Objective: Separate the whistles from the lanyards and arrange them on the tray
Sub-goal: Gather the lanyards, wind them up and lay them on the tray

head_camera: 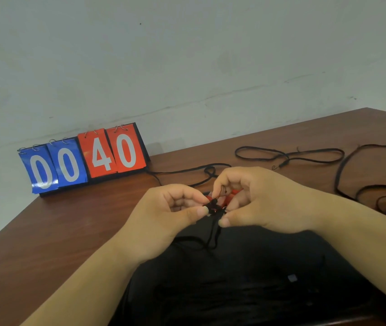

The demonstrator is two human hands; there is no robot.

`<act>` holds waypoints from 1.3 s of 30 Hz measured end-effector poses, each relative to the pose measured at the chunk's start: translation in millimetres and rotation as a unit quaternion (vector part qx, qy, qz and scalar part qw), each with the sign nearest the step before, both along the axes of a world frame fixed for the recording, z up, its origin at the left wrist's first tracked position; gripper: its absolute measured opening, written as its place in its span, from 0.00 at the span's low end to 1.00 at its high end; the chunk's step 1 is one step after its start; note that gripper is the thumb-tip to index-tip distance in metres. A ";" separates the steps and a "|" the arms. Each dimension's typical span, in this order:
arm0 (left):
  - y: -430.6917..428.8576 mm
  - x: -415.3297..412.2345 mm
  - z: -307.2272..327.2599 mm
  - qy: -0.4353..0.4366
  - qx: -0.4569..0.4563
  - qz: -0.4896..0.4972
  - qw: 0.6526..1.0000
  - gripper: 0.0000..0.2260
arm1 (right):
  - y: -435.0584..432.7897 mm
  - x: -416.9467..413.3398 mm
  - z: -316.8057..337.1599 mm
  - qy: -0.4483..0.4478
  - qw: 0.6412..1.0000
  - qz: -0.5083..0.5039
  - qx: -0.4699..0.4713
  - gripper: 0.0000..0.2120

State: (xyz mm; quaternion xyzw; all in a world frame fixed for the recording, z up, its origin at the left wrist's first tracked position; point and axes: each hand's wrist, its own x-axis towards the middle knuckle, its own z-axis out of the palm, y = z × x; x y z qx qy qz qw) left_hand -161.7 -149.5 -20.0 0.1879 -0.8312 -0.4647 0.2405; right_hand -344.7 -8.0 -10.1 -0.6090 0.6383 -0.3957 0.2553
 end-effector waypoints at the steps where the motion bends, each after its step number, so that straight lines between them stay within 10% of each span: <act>1: -0.1 -0.2 0.1 0.002 0.004 0.001 1.000 0.05 | -0.4 -0.4 -0.2 -0.003 1.000 -0.002 -0.005 0.16; 32: 1.1 -2.3 -3.8 0.010 -0.012 0.001 1.000 0.04 | -2.9 4.8 -6.1 0.097 0.989 -0.049 -0.098 0.05; 39: -11.6 1.8 2.2 0.014 -0.008 0.057 0.998 0.05 | -2.9 -3.9 4.2 -0.059 0.973 -0.172 -0.145 0.04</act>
